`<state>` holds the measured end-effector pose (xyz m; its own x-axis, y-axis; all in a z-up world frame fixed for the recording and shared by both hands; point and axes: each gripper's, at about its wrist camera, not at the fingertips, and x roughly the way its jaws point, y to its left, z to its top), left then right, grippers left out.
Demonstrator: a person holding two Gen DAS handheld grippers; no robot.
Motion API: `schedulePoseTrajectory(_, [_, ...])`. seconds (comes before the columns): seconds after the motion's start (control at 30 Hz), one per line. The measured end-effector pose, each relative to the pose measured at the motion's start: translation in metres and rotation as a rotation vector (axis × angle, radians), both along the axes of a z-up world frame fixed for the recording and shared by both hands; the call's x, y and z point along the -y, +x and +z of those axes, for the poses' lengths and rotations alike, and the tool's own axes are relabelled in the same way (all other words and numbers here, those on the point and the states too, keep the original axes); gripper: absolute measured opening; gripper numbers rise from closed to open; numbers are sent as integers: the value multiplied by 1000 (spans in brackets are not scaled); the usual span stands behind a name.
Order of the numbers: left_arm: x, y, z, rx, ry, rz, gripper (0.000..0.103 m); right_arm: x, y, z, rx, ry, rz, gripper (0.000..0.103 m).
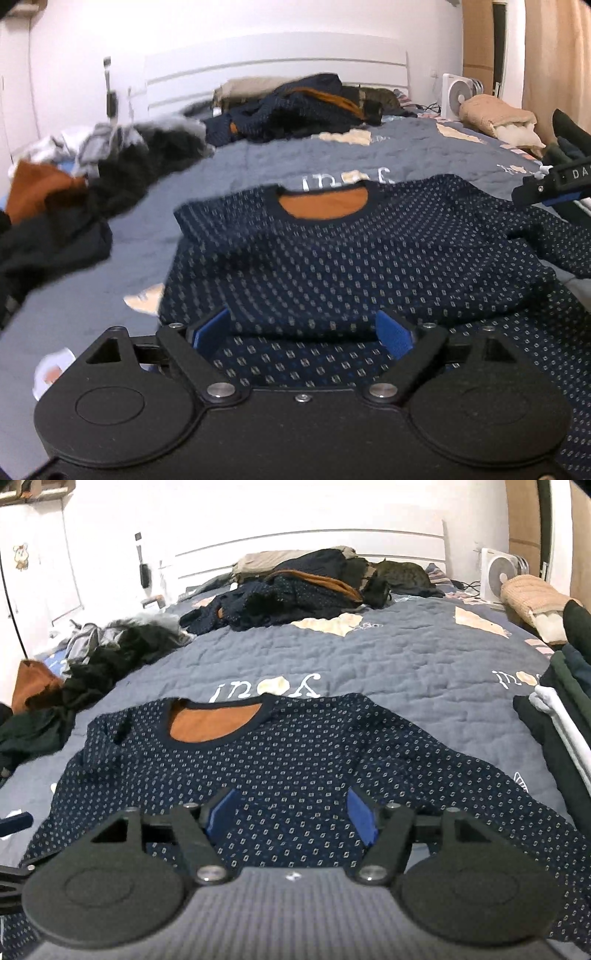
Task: Fold clothes
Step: 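Release the folded side with the right tool and move back over the shirt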
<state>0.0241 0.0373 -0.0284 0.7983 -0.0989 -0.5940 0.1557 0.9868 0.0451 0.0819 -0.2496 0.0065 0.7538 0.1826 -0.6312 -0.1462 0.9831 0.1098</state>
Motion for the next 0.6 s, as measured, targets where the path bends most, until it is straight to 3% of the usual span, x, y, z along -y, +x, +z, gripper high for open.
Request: schedulePoseTrajectory(0.6, [-4, -3, 2, 2, -12, 27, 86, -13, -1, -7, -35, 6, 33, 67])
